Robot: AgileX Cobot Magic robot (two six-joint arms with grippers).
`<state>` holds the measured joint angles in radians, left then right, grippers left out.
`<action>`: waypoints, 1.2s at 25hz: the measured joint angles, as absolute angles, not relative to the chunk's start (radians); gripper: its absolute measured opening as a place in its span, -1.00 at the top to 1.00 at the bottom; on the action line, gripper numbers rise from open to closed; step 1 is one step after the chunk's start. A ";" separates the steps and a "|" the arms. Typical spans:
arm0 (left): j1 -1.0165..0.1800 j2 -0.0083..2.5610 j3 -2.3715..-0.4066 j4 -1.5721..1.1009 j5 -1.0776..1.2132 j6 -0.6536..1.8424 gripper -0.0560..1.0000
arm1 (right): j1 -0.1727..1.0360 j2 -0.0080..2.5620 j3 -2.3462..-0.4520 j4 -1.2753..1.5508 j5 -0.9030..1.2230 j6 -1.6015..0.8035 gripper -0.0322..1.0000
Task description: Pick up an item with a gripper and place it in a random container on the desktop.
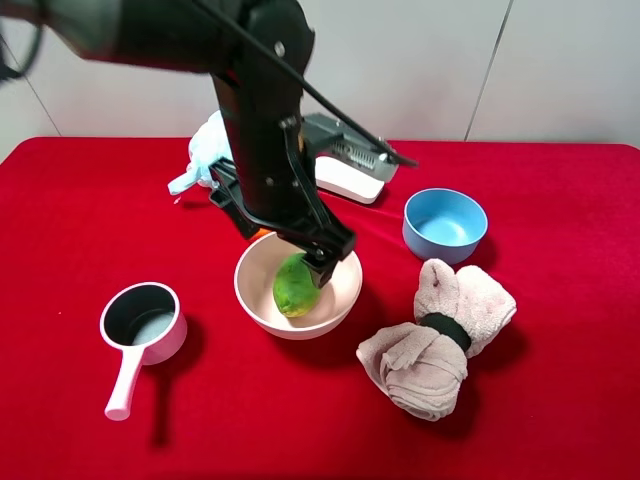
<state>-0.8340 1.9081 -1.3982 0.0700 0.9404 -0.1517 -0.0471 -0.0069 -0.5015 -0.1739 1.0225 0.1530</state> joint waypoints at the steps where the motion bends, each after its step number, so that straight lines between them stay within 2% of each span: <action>1: -0.834 1.895 -1.398 0.070 0.950 -0.152 -0.92 | -0.047 -0.007 -0.501 -0.174 1.022 0.153 -0.41; 14: -0.834 1.638 -1.399 0.070 1.157 -0.105 -0.92 | -0.047 -0.007 -0.501 -0.174 1.022 0.153 -0.41; 22: -0.834 1.486 -1.391 0.070 1.168 -0.082 -0.98 | -0.047 -0.007 -0.501 -0.174 1.022 0.153 -0.41; 30: -0.834 1.276 -1.249 0.070 1.169 -0.064 -0.99 | -0.047 -0.007 -0.501 -0.174 1.022 0.153 -0.41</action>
<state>-0.8340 1.2757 -1.2487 0.0700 1.1690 -0.0636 -0.0471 -0.0069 -0.5015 -0.1739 1.0225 0.1530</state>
